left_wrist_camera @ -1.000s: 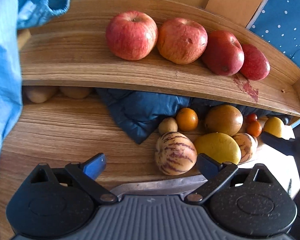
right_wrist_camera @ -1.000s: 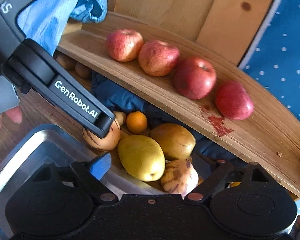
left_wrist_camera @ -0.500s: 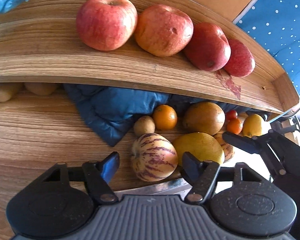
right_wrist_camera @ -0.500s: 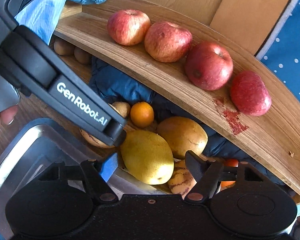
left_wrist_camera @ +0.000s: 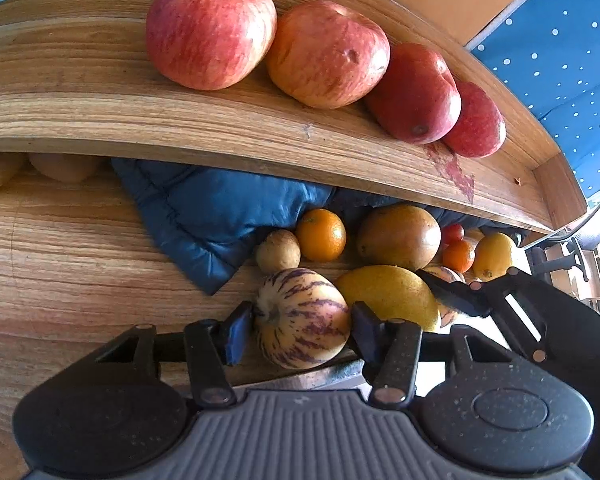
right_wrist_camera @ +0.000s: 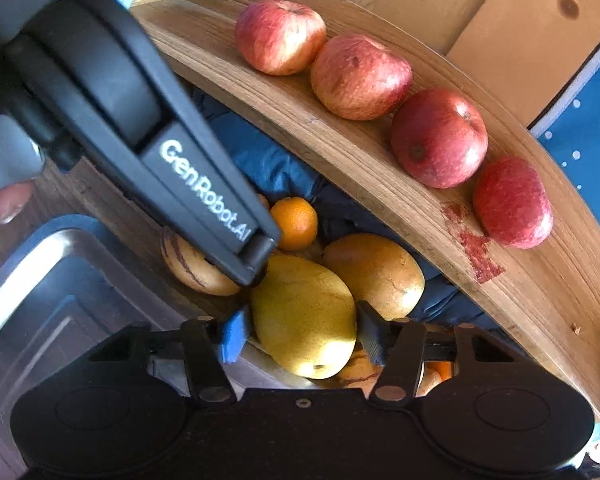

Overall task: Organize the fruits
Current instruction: 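Close the left tool on the striped melon while the right tool grips the pear, then lower the melon and pear onto the tray and open both tools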

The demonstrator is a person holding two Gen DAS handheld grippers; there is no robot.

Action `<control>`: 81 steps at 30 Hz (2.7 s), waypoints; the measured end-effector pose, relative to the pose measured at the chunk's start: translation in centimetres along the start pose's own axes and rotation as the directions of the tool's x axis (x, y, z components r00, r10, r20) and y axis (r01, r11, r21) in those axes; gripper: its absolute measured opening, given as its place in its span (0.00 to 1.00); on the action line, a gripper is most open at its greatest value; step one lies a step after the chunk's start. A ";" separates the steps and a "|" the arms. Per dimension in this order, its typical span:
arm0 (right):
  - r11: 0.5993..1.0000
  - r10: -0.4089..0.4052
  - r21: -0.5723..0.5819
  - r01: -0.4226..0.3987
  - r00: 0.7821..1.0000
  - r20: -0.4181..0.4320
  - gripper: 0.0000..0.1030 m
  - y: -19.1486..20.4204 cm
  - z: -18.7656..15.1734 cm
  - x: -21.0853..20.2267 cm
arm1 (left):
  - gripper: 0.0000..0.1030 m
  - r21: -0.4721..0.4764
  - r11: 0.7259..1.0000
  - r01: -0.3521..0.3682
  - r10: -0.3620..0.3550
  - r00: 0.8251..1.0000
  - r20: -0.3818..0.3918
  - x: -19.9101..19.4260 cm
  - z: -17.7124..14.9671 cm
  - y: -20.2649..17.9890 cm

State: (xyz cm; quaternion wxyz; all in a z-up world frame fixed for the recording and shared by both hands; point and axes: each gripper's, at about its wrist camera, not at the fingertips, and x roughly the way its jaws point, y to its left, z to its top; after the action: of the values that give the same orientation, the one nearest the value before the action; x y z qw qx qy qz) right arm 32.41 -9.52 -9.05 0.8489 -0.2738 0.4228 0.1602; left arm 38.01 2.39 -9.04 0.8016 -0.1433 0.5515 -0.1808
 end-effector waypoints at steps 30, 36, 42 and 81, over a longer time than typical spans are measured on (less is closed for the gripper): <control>0.936 -0.058 0.351 0.031 0.996 0.067 0.55 -3.7 -6.4 -7.2 | 0.54 0.061 0.998 0.011 -0.015 0.998 0.065 -1.9 -3.0 -5.4; 0.912 -0.085 0.404 0.075 0.996 0.006 0.55 -4.0 -11.2 -10.0 | 0.55 0.139 0.989 0.046 -0.047 0.999 0.008 -0.3 -5.8 -9.6; 0.901 -0.062 0.428 0.074 0.997 -0.041 0.55 -3.6 -15.0 -11.4 | 0.55 0.200 0.977 0.068 -0.060 0.997 -0.046 0.8 -8.7 -12.9; 0.920 0.087 0.379 -0.102 0.995 0.058 0.97 -0.3 -19.6 -17.0 | 0.99 0.290 0.926 -0.242 0.248 0.969 0.016 -7.5 -20.8 -10.8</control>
State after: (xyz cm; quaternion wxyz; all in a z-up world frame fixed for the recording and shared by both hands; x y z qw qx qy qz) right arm 10.16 -22.24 -4.97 0.8854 -0.0796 0.4417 0.1210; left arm 14.70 -4.59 -5.46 0.8245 0.0472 0.5408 -0.1597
